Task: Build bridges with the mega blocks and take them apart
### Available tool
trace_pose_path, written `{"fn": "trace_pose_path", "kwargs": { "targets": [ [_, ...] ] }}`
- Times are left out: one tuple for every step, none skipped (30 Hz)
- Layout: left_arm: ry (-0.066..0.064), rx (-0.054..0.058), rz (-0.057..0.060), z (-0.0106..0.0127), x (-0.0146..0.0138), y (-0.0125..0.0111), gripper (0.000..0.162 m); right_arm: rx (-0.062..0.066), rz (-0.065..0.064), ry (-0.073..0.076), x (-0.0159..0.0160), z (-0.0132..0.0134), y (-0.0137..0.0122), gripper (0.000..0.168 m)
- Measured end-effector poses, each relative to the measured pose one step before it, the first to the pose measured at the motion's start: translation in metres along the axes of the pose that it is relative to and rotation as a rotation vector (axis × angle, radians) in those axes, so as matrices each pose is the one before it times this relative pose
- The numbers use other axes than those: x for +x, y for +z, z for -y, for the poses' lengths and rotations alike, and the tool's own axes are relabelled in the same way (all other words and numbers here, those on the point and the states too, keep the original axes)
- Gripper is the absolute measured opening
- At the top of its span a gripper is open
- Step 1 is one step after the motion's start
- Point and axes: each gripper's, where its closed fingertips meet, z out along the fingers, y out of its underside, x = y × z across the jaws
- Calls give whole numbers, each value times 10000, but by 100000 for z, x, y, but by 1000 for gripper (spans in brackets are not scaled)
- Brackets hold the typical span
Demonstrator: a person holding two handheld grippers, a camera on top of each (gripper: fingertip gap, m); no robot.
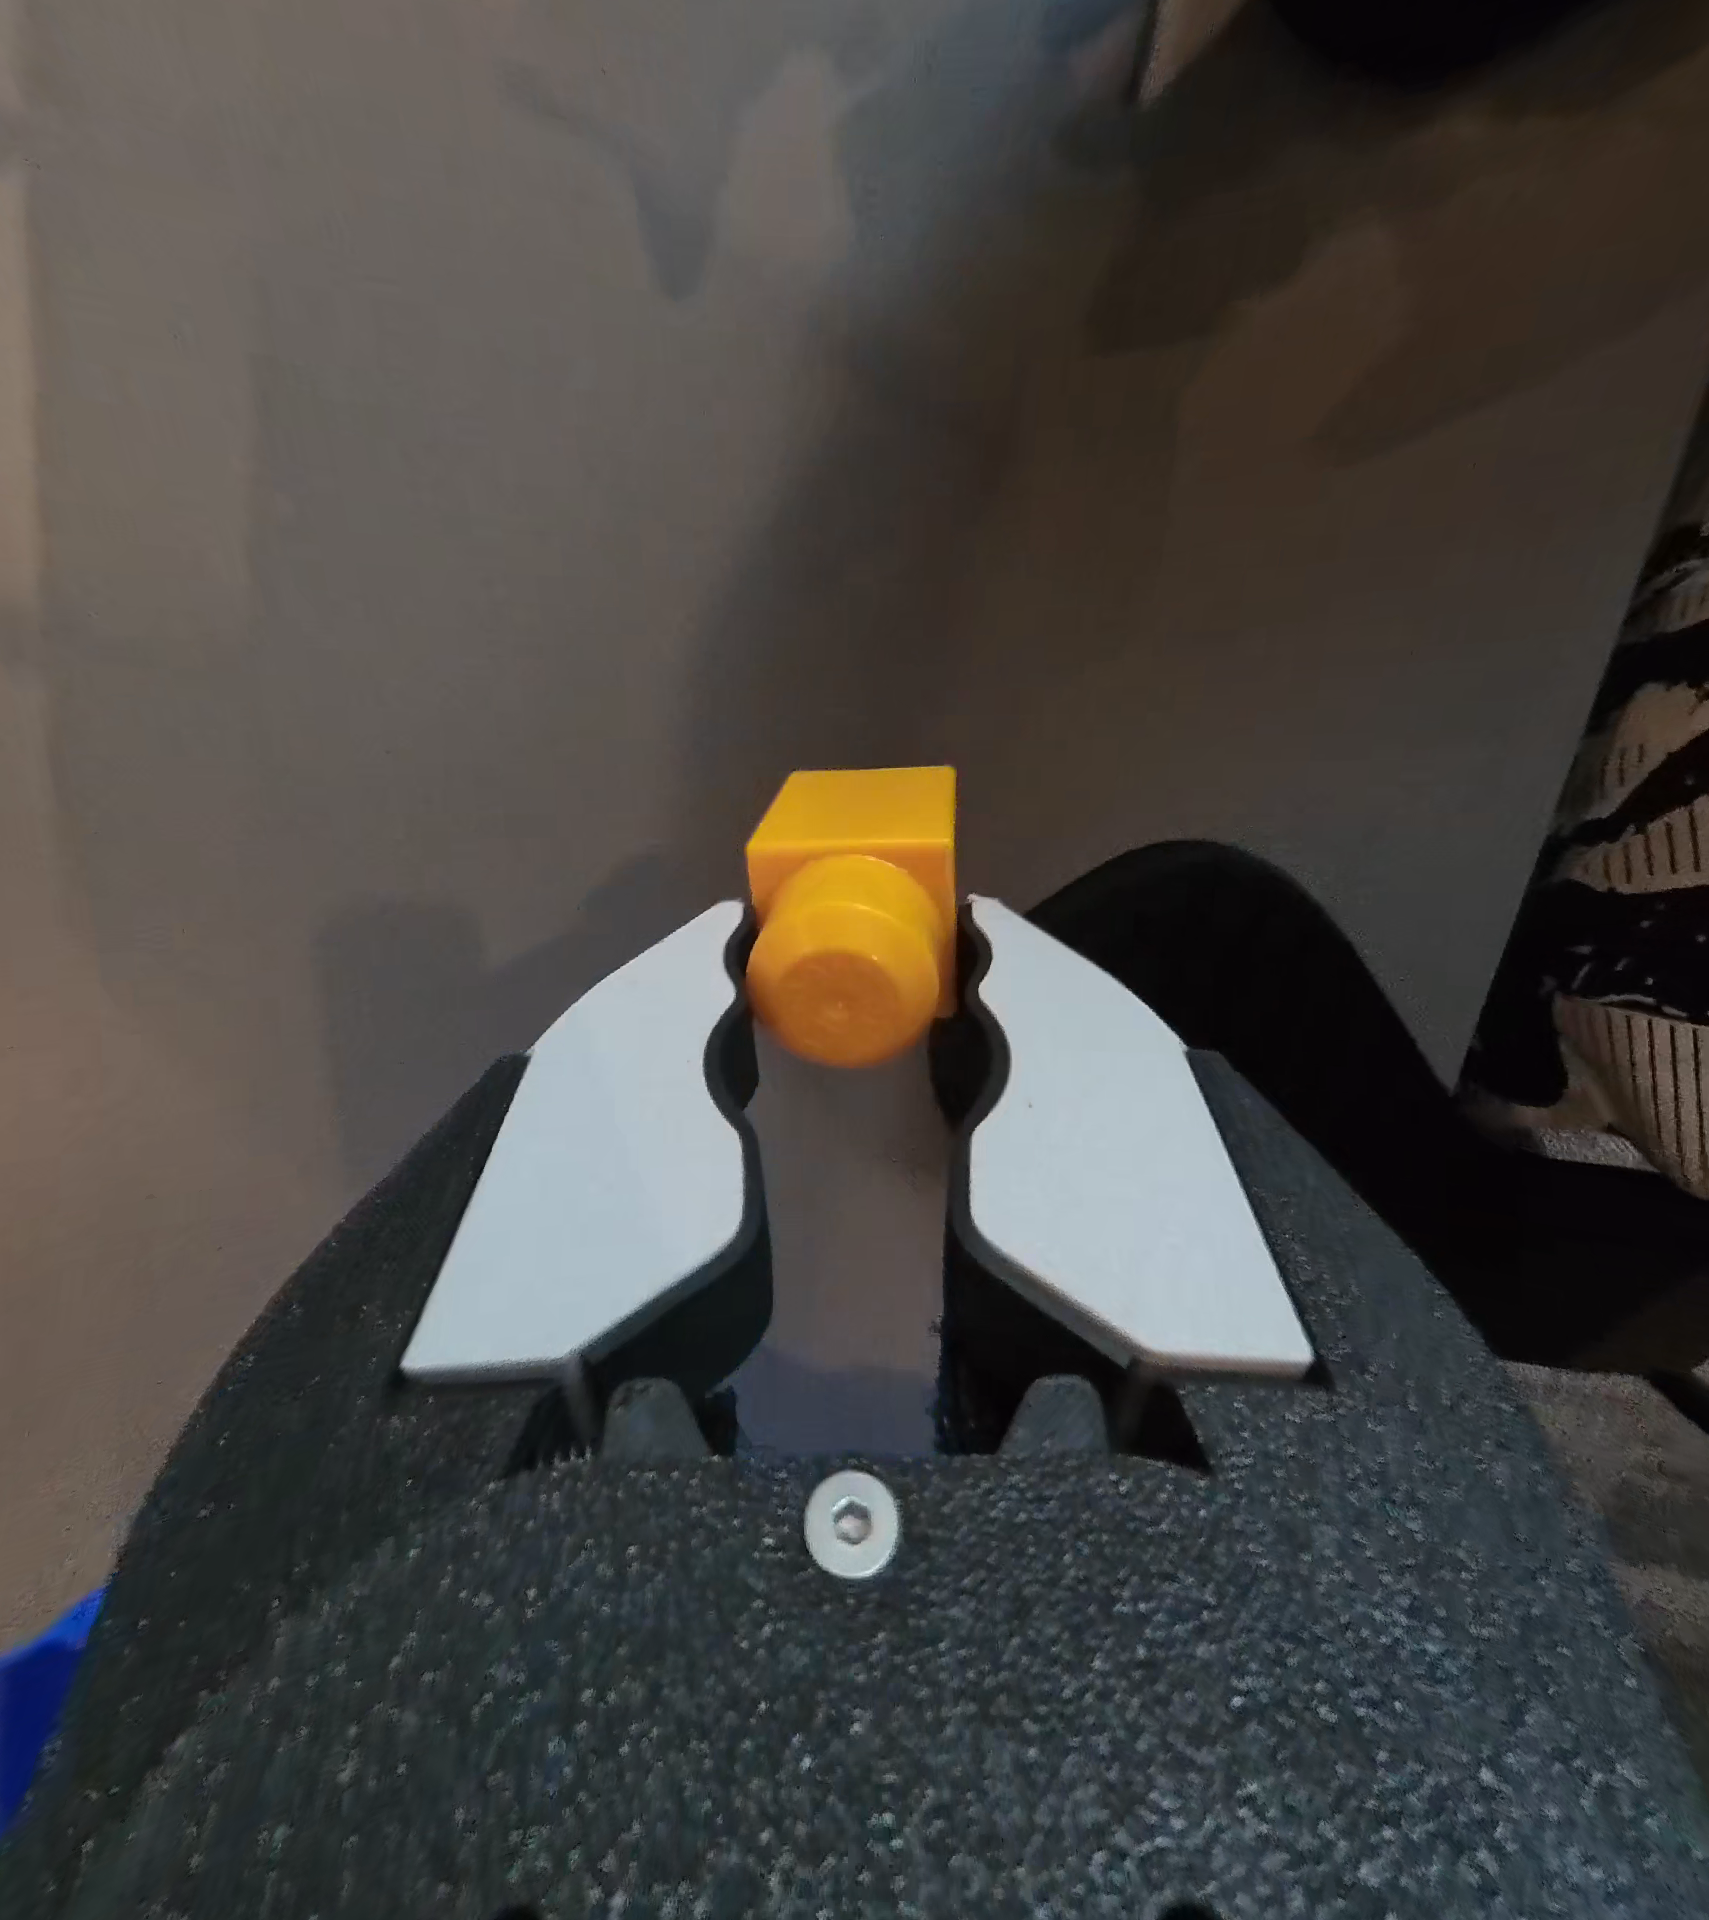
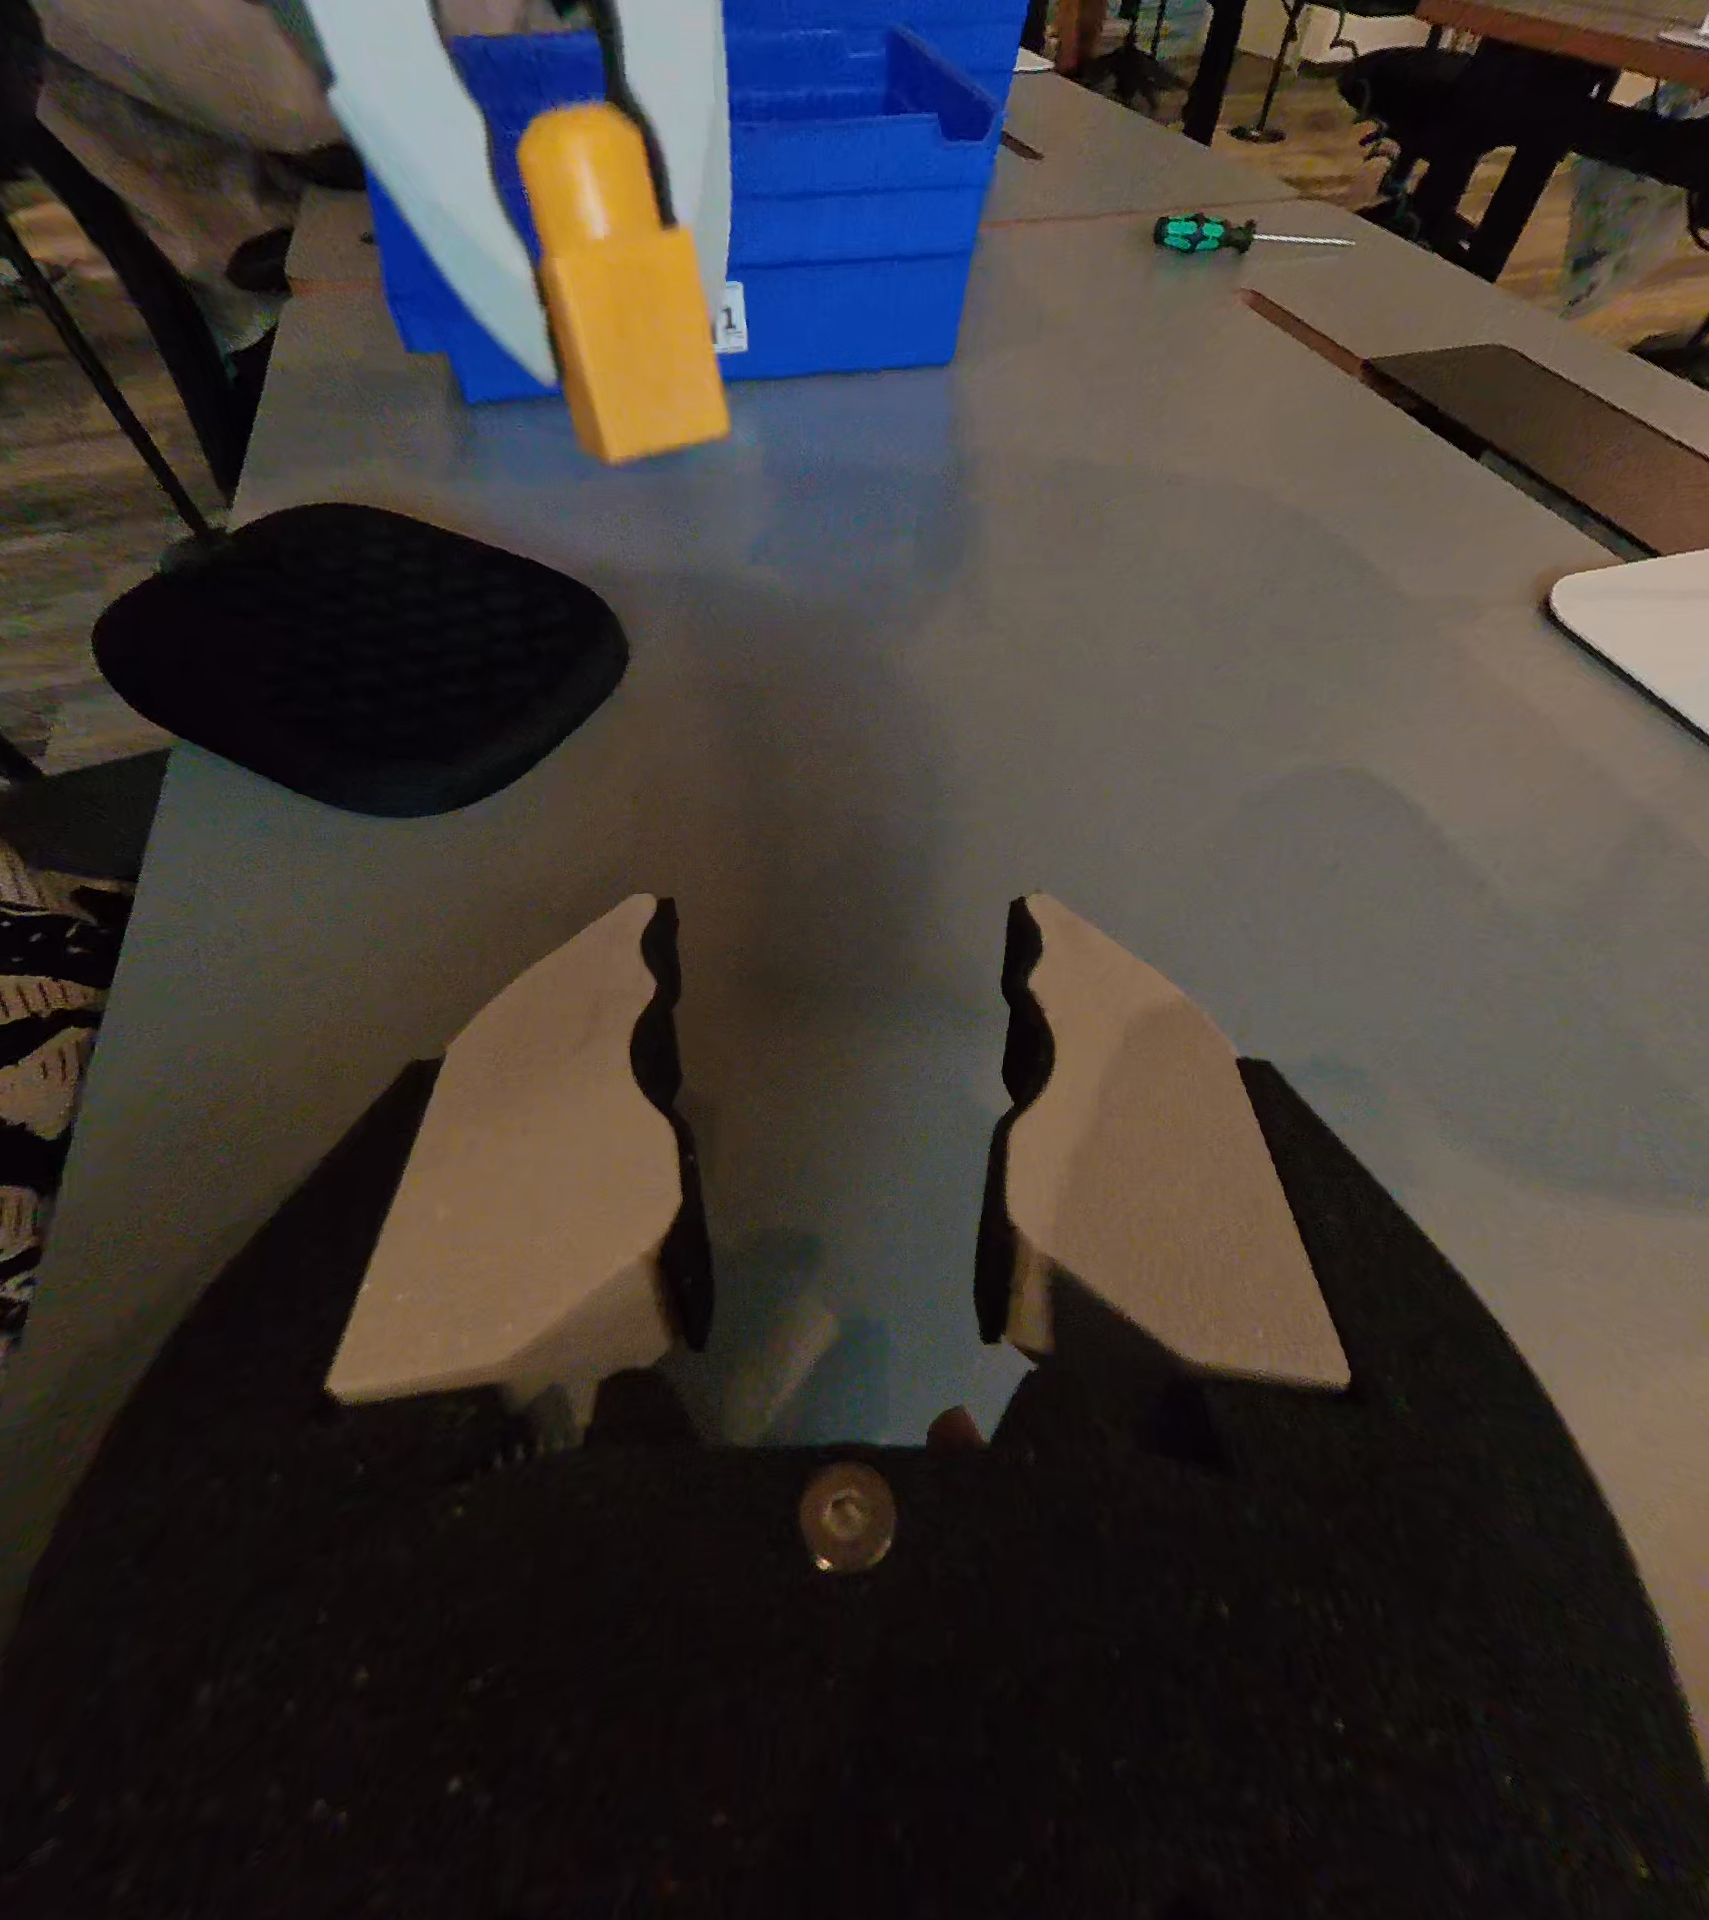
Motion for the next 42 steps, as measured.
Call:
{"fn": "trace_pose_path", "kwargs": {
  "targets": [
    [186,-86,-169,347,365,705,36,-12,-49,81,172,-92,17,60],
    [140,-59,-167,340,291,628,36,-31,-37,64,132,-108,21,60],
    [98,-59,-144,269,196,556,36,-33,-11,45,77,-103,12,60],
    [63,-93,-95,170,67,506,36,-15,-13,38,61,-52,13,60],
    [49,-149,-47,27,-23,471,36,-1,-14,29,48,-24,-5,60],
    [63,-168,-36,-61,-45,472,36,-9,6,4,-6,-17,6,60],
    [36,-119,-54,-40,-20,459,36,-6,6,-12,-22,-9,-5,60],
    [-19,-114,-110,-47,81,455,36,1,6,-10,-28,6,-12,60],
    [-8,-154,-89,-105,70,460,36,-8,26,-4,-58,4,3,60],
    [41,-164,17,-127,-50,453,36,-26,31,4,-52,-33,10,60],
    [42,-164,37,-98,-64,425,36,-41,8,1,-29,-51,28,60],
    [38,-131,14,-36,-18,397,36,-49,7,-19,-26,-72,22,60],
    [64,-70,0,65,18,359,36,-48,18,-29,-57,-72,23,60],
    [75,-65,-18,92,65,311,36,-30,24,-19,-62,-40,28,60],
    [74,-111,-7,30,42,266,36,-24,27,-1,-57,-32,32,60],
    [79,-116,19,14,6,217,36,-31,25,10,-40,-49,31,60],
    [73,-101,28,38,-12,186,36,-36,15,9,-29,-68,23,60],
    [49,-91,27,23,-31,168,36,-33,7,1,-14,-56,21,60],
    [24,-96,50,7,-72,143,36,-27,0,4,-2,-44,9,60],
    [24,-121,89,-55,-121,149,36,-18,-2,5,8,-24,8,60],
    [26,-163,95,-125,-124,155,36,-9,5,3,-17,-20,2,60],
    [24,-165,64,-139,-79,160,36,-2,8,-3,-9,6,-6,60],
    [5,-110,7,-68,0,170,36,-1,4,-1,-13,0,3,60],
    [-19,-77,-32,-18,47,145,36,-14,2,2,-9,-21,7,60],
    [26,-66,-16,-8,29,138,36,-27,7,3,-9,-53,13,60],
    [62,-35,-34,15,57,115,36,-30,6,5,-6,-44,15,60],
    [22,-3,-55,53,85,89,36,-26,-4,1,10,-47,23,60],
    [5,21,-31,79,28,80,36,-31,8,-4,-16,-47,11,60],
    [18,24,-9,64,9,59,36,-20,16,-9,-36,-26,10,60],
    [18,7,-10,33,6,67,36,-9,1,-1,9,-21,19,60],
    [14,1,-24,24,27,72,36,-11,-1,14,10,-26,13,60],
    [5,-7,-40,0,54,66,36,-24,4,19,14,-49,12,60],
    [3,-29,-29,-16,42,71,36,-27,-7,15,35,-40,13,60],
    [23,-42,1,-33,19,69,36,-19,-3,6,18,-28,2,60],
    [30,-49,8,-41,18,63,36,-3,9,-1,-10,-13,2,60],
    [17,-41,-1,-30,23,49,36,3,10,-2,-12,3,2,60],
    [9,5,-6,33,32,43,36,1,5,4,4,-5,9,60],
    [0,30,-21,60,49,41,36,-8,1,13,17,-15,6,60],
    [-5,14,-23,30,37,51,36,-19,5,9,5,-36,7,60],
    [-8,-11,-10,-11,17,63,36,-24,3,7,6,-37,15,60],
    [-5,-30,-5,-46,-10,70,36,-17,7,6,0,-27,21,60],
    [8,4,5,3,-10,33,36,-4,12,-1,-19,-8,14,60]
  ]
}}
